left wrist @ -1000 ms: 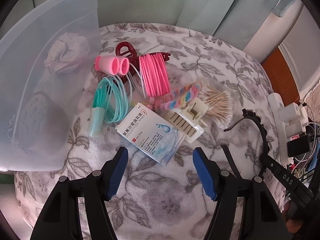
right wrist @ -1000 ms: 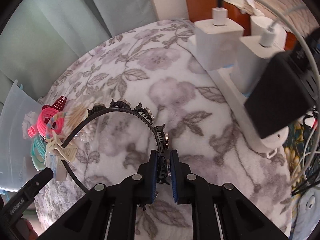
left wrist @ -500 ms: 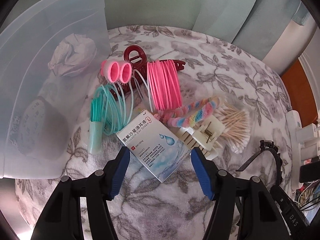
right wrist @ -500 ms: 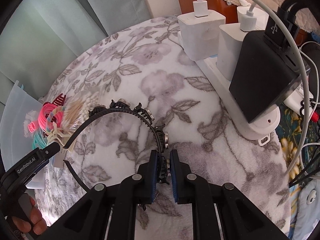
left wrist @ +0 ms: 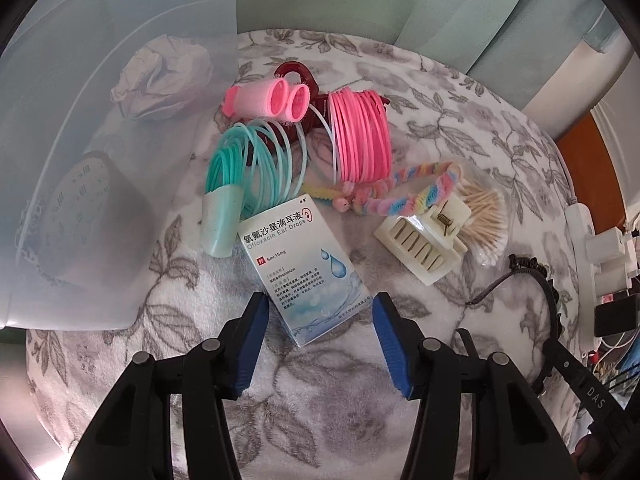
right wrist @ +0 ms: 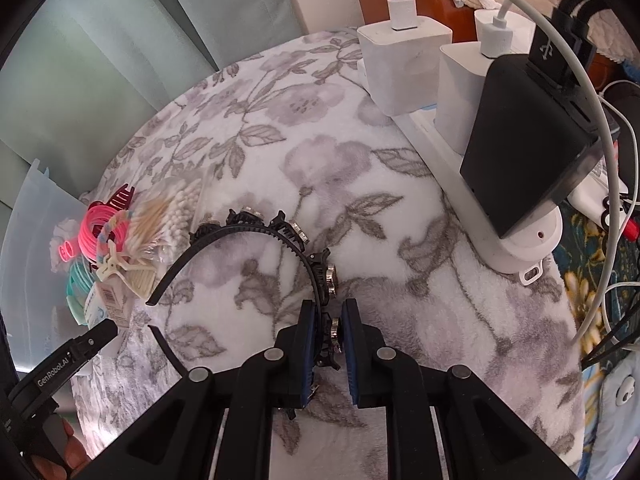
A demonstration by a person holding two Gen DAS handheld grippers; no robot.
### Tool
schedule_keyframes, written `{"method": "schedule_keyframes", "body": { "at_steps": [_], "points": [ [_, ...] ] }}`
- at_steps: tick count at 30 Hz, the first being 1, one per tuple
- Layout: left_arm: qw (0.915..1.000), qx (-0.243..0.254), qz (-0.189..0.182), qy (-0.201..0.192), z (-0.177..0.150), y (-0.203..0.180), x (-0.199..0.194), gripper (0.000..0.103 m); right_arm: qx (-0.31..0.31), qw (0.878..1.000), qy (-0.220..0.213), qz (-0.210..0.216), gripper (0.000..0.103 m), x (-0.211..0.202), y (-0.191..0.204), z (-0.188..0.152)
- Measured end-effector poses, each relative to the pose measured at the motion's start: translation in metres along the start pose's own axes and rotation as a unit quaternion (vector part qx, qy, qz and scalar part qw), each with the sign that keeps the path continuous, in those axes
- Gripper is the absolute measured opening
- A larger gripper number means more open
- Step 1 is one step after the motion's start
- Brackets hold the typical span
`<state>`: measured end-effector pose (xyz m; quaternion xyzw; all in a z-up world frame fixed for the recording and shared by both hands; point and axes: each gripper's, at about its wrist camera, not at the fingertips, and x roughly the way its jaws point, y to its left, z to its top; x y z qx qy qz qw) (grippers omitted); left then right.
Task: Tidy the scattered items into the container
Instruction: 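Lift the black headband with the right gripper while the left grasps the ear-drops box, then carry the headband and ear-drops box in both grippers over the clear box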
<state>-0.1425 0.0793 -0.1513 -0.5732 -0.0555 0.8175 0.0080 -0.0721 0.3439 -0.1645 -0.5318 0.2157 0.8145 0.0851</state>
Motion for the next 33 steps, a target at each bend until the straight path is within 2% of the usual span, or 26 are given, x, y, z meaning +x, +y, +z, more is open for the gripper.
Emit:
{"method": "schedule_keyframes", "body": {
  "at_steps": [7,13,21,30,33],
  "points": [
    [0.9991,-0.032,-0.004,0.027,0.008,-0.009,0.016,0.056,-0.004,1.0,0.0,0.0,0.016,0.001,0.0,0.0],
    [0.9981,-0.057,0.004,0.024,0.015,-0.012,0.021,0.056,-0.01,1.0,-0.004,-0.011,0.016,0.003,0.005,0.001],
    [0.9987,-0.046,0.023,0.003,0.006,-0.018,0.016,0.054,-0.018,1.0,-0.017,-0.019,0.018,0.004,0.007,0.004],
    [0.9996,-0.021,0.017,0.009,-0.017,-0.022,0.002,0.052,-0.032,0.998,-0.033,-0.033,0.018,0.008,0.014,0.005],
    [0.9998,-0.012,0.012,0.008,-0.023,-0.024,-0.005,0.052,-0.032,0.998,-0.037,-0.031,0.015,0.007,0.013,0.004]
  ]
}}
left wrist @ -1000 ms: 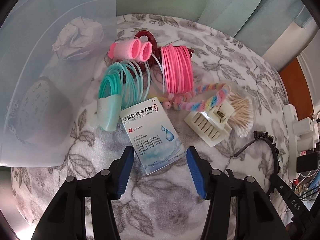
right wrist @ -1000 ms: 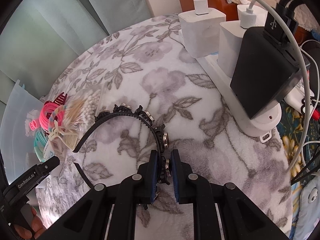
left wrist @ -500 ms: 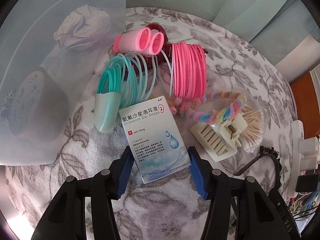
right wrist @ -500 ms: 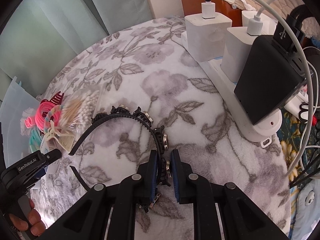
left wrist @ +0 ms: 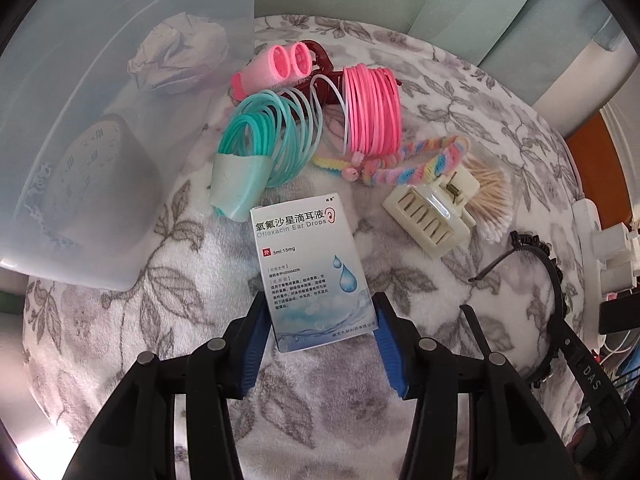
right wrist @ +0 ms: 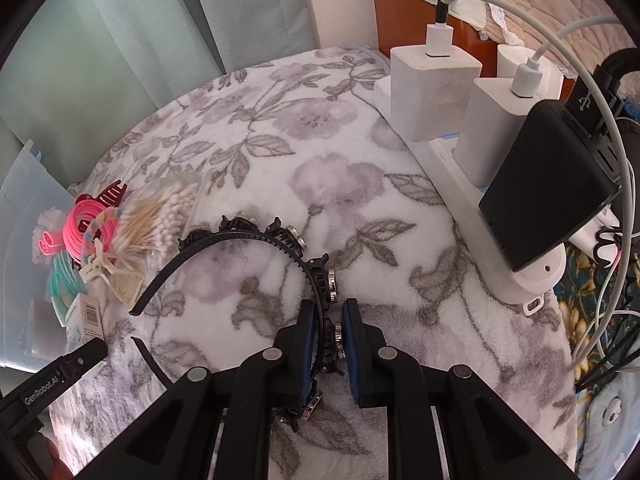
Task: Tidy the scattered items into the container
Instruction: 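Carry the headband and ear-drops box in both grippers over the clear box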
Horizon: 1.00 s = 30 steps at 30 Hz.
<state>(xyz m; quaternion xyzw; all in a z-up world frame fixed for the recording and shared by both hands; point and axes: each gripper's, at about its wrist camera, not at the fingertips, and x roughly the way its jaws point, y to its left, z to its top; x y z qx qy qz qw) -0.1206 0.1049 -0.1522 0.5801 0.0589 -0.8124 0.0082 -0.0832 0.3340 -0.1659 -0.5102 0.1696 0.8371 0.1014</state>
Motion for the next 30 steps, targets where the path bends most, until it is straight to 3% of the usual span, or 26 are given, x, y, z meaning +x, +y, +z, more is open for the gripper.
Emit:
{"method": "schedule_keyframes", "body": {
  "at_steps": [7,16,18,30],
  "points": [
    [0.9998,0.021,-0.005,-0.003,-0.008,-0.007,-0.013,0.052,0.029,0.999,-0.003,0.02,0.014,-0.013,-0.005,-0.003],
    [0.9981,0.048,-0.014,-0.036,-0.02,-0.004,-0.048,0.052,0.035,0.997,-0.052,0.042,0.014,-0.063,0.003,-0.015],
    [0.9976,0.052,-0.018,-0.041,-0.034,0.025,-0.065,0.052,0.034,0.997,-0.064,0.041,0.014,-0.074,0.006,-0.015],
    [0.9926,0.068,-0.037,-0.094,-0.025,0.028,-0.095,0.052,0.029,0.99,-0.126,0.056,0.014,-0.136,0.024,-0.009]
  ]
}}
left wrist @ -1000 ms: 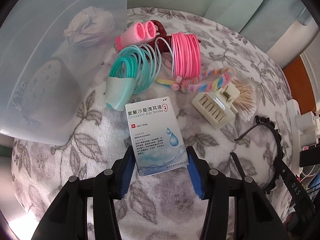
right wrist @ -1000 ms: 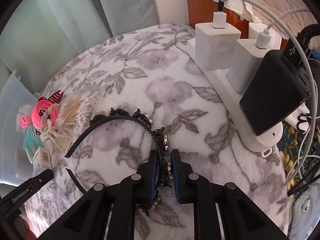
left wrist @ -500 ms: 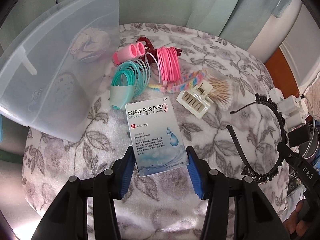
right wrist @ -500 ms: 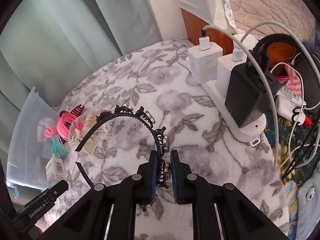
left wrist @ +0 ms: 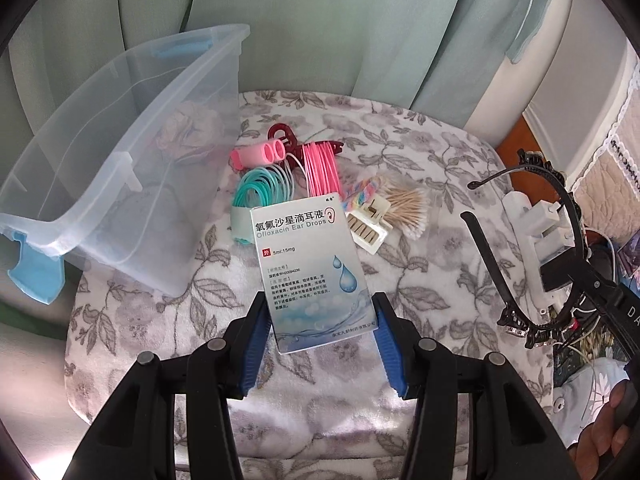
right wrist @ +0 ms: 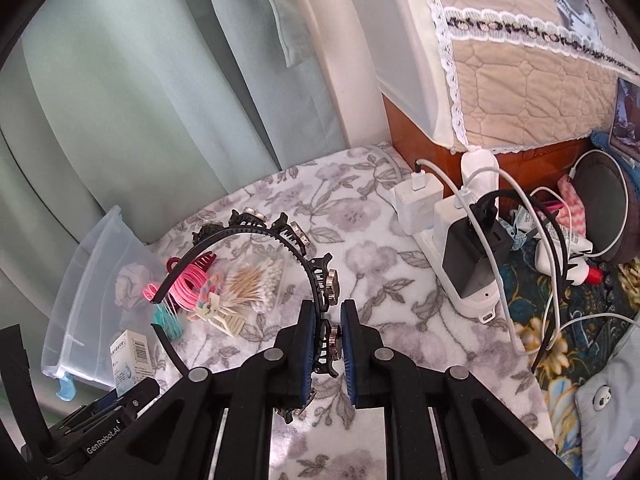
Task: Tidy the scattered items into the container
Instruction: 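Carry the headband and ear-drops box in both grippers over the clear box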
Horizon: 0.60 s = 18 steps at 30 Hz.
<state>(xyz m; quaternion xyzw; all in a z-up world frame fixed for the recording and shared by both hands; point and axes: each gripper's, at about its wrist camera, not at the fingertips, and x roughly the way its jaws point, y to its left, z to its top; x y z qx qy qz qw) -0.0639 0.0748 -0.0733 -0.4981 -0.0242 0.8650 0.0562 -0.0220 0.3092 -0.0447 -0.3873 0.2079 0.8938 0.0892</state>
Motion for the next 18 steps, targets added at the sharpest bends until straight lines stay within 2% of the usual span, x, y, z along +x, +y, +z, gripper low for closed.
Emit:
{"method": "schedule_keyframes", "body": {
  "at_steps": [9,18],
  "points": [
    [0.9982,0.003,-0.019,-0.057,0.009,-0.001,-0.049,0.052,-0.013,0.998,-0.057,0.026,0.014,-0.047,0.02,0.015],
    [0.9926,-0.003,-0.026,-0.119,0.022,0.008,-0.096,0.052,-0.03,0.992,-0.109,0.049,0.014,-0.091,0.043,0.031]
  ]
}}
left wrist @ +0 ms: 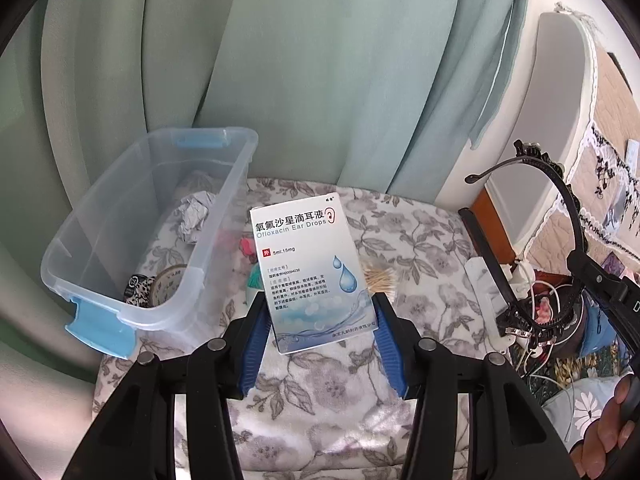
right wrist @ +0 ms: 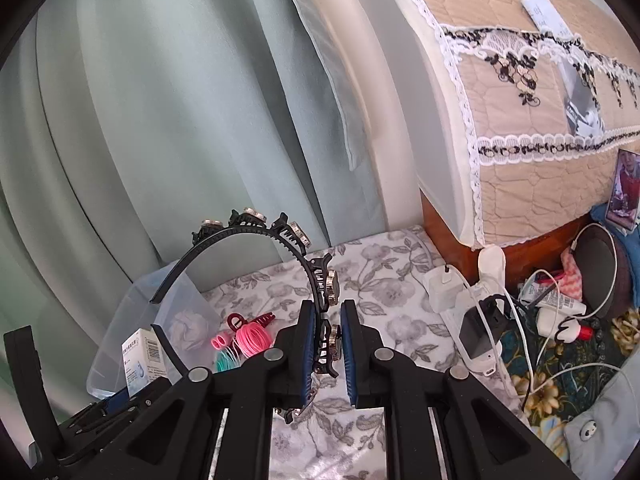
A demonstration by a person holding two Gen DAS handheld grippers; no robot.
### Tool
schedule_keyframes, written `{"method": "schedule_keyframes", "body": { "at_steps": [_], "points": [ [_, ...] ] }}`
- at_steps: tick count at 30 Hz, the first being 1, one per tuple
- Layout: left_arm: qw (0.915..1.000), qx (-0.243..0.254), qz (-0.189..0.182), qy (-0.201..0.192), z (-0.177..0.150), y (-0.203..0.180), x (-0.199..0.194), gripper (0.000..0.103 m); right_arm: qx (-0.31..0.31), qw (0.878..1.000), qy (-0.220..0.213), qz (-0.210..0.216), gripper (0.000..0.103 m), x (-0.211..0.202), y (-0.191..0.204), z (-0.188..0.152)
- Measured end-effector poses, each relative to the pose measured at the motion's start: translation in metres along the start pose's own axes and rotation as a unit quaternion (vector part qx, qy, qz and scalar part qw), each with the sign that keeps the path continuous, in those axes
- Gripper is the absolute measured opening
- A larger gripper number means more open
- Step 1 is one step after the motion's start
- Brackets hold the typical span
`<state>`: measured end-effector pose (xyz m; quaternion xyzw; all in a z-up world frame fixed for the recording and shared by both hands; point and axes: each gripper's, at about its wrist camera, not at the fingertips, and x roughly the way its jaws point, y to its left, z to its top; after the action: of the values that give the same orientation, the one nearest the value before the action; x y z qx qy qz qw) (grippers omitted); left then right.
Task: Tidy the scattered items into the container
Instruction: 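Carry the headband and ear-drops box in both grippers over the clear box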
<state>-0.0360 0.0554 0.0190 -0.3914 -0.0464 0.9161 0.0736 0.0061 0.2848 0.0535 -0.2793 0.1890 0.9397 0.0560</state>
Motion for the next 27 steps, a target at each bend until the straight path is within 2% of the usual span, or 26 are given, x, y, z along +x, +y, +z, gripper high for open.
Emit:
{"method": "schedule_keyframes", "body": {
  "at_steps": [6,13,22,27],
  "points": [
    [0.9995,-0.007,0.003,-0.03,0.02,0.017,-0.016,0.052,-0.015,0.999,-0.023,0.017,0.014,-0.01,0.016,0.014],
    [0.9982,-0.023,0.023,-0.05,0.039,0.046,-0.015,0.052,-0.027,0.999,-0.024,0.035,0.014,0.001,0.028,0.022],
    [0.9955,-0.058,0.05,-0.056,0.06,0.089,0.008,0.052,-0.04,0.998,-0.003,0.049,0.014,0.045,0.023,0.029],
    [0.9942,-0.073,0.062,-0.048,0.07,0.111,0.027,0.052,-0.047,0.997,0.007,0.061,0.014,0.079,0.04,0.031]
  ]
}}
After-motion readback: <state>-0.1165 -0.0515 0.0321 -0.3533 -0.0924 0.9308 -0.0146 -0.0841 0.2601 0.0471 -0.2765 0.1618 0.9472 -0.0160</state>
